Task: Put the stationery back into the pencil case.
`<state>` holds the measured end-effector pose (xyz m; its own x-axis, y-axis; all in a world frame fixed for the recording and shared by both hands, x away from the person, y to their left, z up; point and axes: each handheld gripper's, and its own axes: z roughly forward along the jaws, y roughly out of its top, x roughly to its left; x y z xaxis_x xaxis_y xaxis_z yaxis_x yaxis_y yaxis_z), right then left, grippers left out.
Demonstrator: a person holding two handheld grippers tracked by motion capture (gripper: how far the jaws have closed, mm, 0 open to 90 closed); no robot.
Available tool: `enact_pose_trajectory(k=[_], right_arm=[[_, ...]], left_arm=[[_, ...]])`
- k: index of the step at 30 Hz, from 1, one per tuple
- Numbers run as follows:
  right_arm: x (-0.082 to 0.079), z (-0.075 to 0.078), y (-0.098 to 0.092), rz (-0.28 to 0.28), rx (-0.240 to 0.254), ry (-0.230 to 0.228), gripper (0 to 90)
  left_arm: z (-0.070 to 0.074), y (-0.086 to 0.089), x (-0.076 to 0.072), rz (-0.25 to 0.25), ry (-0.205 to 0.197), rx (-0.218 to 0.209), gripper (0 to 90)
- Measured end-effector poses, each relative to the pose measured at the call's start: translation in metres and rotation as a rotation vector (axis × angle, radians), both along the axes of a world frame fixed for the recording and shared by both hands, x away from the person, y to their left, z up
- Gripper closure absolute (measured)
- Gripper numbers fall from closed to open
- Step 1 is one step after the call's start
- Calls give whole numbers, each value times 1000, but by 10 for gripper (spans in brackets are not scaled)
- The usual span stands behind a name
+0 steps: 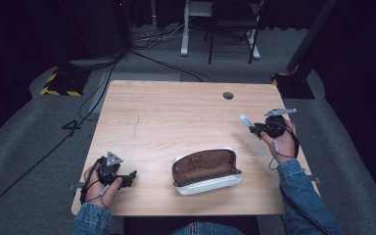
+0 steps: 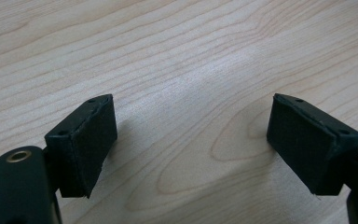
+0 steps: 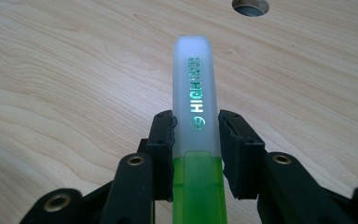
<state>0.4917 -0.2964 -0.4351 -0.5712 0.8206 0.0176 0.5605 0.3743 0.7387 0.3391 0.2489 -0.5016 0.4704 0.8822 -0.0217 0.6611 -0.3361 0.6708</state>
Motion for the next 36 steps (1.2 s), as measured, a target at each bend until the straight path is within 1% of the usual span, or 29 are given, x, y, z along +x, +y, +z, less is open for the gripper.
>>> enact_pose_trajectory(k=[4,7,15,26,36], right_arm=[[-2,5,1,-5,13,8,666],[-4,8,2,-7,20,8,666],[-11,22,7,23,29,-3,666],[-28,44,29,118,26,-20,666],[-47,60,54,226,10,-26,666]], left_arm=[[-2,1,1,-11,-15,-7,153],[-2,1,1,-12,-17,-6,153],[-3,1,1,-12,-27,-15,150],[-3,1,1,-12,-27,-15,148],[-3,0,1,-11,-26,-14,147]])
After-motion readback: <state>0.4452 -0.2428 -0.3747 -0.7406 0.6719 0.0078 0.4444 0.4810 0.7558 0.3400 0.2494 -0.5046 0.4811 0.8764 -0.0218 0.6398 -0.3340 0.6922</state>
